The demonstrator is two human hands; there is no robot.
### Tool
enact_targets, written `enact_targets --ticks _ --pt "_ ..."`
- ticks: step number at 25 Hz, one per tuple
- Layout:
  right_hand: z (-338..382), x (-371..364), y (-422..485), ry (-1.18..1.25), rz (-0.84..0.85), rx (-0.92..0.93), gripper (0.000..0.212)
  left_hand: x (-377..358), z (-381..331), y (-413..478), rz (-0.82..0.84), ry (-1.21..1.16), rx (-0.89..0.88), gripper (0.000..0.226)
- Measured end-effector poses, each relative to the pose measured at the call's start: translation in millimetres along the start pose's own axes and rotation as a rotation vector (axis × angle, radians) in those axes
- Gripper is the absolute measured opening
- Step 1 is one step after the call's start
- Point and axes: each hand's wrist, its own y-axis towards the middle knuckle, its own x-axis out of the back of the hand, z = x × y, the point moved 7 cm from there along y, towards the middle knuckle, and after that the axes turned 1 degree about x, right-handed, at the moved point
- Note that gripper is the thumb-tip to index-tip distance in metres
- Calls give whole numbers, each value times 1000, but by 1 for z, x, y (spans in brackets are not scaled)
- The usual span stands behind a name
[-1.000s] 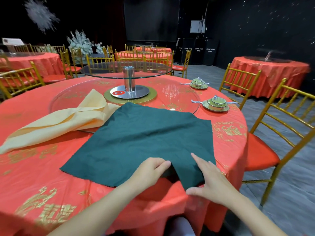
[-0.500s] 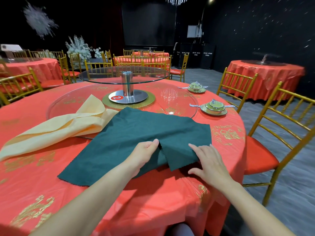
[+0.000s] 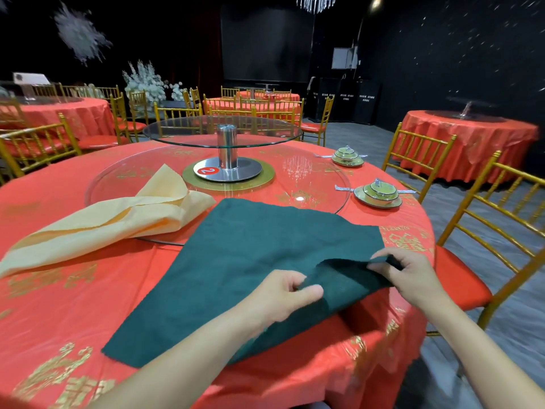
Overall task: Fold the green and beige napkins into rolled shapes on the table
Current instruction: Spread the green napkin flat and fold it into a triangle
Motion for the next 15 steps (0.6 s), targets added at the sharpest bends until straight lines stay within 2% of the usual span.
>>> enact_targets --ticks 1,3,5,7,9,12,15 --pt "2 0 4 -3 -12 3 52 -2 1 -5 46 32 21 29" --pt "14 -3 16 -26 -69 34 43 4 12 -22 60 137 113 29" --pt "28 -10 33 -37 -129 70 35 25 29 -42 -59 303 197 22" --pt "34 -23 58 -18 -154 76 32 57 40 -60 -205 516 229 25" --pt "29 -38 92 -18 -170 67 24 86 52 -69 -285 621 241 27" --pt "18 -64 142 -4 -218 29 25 123 74 -70 -386 621 271 32" --pt "10 -100 177 -47 -205 -11 22 154 93 -64 -463 511 269 33"
